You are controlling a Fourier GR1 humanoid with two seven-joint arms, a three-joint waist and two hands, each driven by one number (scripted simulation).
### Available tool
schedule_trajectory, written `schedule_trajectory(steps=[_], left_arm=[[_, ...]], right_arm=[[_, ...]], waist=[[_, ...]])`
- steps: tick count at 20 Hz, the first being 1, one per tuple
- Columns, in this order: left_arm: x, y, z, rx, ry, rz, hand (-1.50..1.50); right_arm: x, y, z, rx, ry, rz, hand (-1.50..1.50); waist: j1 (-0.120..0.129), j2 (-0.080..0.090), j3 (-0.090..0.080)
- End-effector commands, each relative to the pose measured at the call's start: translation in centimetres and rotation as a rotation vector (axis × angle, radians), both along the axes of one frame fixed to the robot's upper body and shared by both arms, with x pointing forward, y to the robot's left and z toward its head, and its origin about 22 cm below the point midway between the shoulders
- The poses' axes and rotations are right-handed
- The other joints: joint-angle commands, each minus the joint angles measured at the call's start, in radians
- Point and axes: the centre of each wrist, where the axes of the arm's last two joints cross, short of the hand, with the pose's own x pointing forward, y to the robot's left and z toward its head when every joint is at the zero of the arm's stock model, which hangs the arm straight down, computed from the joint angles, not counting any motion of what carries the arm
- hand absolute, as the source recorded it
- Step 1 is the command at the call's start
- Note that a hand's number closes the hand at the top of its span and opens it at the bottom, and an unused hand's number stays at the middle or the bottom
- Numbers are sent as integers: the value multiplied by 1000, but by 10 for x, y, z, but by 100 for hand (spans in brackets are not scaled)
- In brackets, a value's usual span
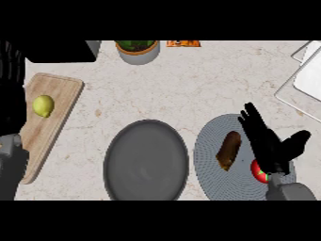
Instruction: Pick the sweet potato from the placemat and place it in the tiered shelf
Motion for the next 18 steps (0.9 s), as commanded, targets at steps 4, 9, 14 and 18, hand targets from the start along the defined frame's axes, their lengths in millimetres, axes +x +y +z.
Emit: schedule_trajectory(steps=[4, 9, 14, 18], left_arm=[[-15, -12, -49, 162, 205, -128, 0], [-20, -6, -62, 168, 300, -138, 0], [-31, -16, -89, 179, 402, -196, 0], [-39, -34, -103, 193, 412, -253, 0]], right_arm=[[14, -40, 30, -445, -48, -346, -150], [-15, -107, 15, -701, 10, -584, 150], [-31, -124, 10, -977, -148, -1016, -150], [-51, -63, -13, -982, -261, -1146, -150]], waist=[[-34, -4, -46], [-120, 45, -88], [-97, 1, -53], [-56, -11, -44]])
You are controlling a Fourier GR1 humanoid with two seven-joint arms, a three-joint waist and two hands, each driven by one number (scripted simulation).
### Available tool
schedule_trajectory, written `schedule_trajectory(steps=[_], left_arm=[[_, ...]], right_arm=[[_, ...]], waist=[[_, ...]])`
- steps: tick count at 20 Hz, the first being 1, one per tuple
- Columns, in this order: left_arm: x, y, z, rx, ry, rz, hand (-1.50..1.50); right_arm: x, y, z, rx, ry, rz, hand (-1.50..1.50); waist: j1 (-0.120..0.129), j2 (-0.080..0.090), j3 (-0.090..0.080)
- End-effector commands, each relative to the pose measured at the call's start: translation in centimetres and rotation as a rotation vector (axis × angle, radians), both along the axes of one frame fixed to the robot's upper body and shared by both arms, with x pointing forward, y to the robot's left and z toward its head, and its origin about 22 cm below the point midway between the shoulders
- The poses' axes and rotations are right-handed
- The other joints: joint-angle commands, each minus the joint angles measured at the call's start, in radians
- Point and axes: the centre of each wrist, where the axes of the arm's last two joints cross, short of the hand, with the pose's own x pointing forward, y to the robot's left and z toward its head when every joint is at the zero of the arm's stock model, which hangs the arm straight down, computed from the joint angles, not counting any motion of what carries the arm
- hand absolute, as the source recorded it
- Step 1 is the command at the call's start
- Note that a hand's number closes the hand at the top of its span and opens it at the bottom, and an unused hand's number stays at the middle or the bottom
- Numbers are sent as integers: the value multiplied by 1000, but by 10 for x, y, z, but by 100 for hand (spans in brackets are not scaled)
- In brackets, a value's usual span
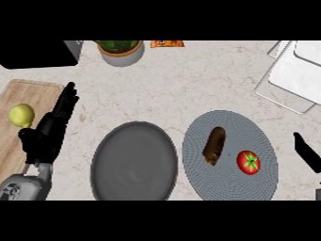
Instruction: Pick the sweet potato from the placemat and place it in the tiered shelf
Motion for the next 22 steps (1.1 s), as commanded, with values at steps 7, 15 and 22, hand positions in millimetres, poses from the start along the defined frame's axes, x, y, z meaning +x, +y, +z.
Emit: schedule_trajectory(steps=[7, 15, 22], left_arm=[[7, -12, -5, 15, 14, -75, 0], [9, -28, -8, 27, 20, -103, 0], [12, -37, -5, 25, 0, -136, 0]], right_arm=[[-43, 79, -25, -40, 145, 62, -150], [-26, 108, -17, -17, 404, 57, -150], [-4, 137, -4, -47, 803, 41, -150]], waist=[[68, 5, 1], [89, 9, -2], [115, 11, -3]])
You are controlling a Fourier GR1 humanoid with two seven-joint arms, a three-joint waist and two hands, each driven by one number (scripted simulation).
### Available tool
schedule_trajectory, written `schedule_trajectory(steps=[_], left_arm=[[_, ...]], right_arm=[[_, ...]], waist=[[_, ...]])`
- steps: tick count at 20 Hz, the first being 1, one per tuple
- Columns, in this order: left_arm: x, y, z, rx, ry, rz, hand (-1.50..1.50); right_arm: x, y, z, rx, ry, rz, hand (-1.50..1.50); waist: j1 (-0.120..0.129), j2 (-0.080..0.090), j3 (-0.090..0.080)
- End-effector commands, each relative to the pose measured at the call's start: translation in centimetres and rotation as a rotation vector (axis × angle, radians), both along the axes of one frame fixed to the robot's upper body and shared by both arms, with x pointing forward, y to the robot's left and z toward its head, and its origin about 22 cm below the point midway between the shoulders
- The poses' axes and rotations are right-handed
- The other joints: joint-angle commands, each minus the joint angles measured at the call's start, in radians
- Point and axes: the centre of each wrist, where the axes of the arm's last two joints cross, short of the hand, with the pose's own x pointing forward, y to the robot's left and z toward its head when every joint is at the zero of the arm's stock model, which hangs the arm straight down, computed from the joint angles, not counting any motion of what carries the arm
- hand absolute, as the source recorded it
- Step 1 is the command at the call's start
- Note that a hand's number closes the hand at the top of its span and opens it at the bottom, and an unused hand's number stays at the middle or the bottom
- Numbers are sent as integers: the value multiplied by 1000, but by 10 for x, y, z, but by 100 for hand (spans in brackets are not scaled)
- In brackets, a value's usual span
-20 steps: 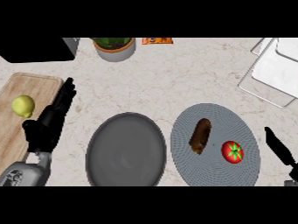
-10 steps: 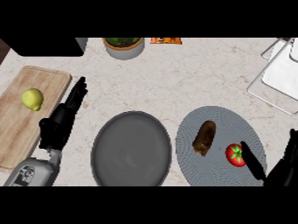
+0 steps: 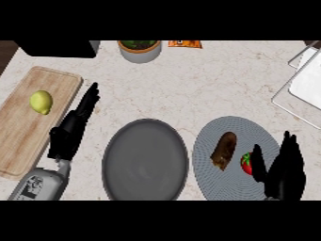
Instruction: Pick the sweet potato from the placemat and place it in the tiered shelf
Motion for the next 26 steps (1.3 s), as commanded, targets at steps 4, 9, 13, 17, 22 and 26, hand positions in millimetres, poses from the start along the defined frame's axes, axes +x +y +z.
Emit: schedule_trajectory(steps=[4, 9, 13, 17, 22, 26], left_arm=[[4, -5, 0, -5, 5, -9, 0], [5, -4, -8, 0, 23, -3, 0], [-6, 2, -16, -3, 18, 13, 0], [1, -5, -13, -19, 27, -8, 0], [2, 1, -9, -4, 20, -11, 0], [6, -7, -9, -19, 17, 14, 0]], right_arm=[[27, 42, 21, -133, 391, -92, -150], [54, 98, 74, -209, 440, -117, -150], [69, 110, 91, -228, 476, -126, -150], [75, 118, 100, -258, 466, -104, -150], [91, 117, 96, -270, 479, -127, -150], [94, 117, 93, -278, 501, -128, -150]], waist=[[9, -1, 7], [8, -5, 15], [9, -9, 18], [-5, -9, 19], [2, -9, 19], [-4, -9, 19]])
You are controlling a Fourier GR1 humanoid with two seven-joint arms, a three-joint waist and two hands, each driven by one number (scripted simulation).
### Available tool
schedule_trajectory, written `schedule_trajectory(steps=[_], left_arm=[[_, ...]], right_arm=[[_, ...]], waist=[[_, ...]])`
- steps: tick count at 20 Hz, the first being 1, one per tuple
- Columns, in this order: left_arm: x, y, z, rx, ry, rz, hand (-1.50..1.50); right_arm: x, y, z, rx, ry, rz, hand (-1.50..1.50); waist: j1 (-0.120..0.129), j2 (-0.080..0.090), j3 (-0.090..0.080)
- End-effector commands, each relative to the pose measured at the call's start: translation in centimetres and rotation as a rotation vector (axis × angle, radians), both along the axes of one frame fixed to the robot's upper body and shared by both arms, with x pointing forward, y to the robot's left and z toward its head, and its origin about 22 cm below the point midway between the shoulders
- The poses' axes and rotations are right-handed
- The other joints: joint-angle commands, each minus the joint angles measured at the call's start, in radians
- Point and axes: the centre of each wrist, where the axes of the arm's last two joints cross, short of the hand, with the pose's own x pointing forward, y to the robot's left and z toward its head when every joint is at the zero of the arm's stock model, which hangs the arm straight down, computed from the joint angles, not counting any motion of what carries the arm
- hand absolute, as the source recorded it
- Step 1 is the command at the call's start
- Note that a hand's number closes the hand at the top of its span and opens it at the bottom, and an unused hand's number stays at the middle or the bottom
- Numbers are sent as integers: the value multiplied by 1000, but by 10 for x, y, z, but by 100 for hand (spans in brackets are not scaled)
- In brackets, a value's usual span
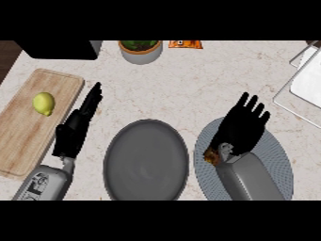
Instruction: Pick the sweet potato from the placemat and place it in the tiered shelf
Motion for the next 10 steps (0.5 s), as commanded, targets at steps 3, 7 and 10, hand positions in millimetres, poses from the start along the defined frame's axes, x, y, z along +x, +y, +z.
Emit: schedule_trajectory(steps=[3, 7, 10], left_arm=[[-6, -5, -3, -5, 2, 2, 0], [4, -8, -1, -14, 9, 1, 0], [3, 9, 0, -6, 0, -5, 0]], right_arm=[[16, 10, 17, -37, 85, -204, -150], [17, 10, 1, -39, 103, -214, -150], [16, 5, -7, -35, 96, -237, -150]], waist=[[-1, -3, 1], [-6, 1, 1], [-10, 2, 1]])
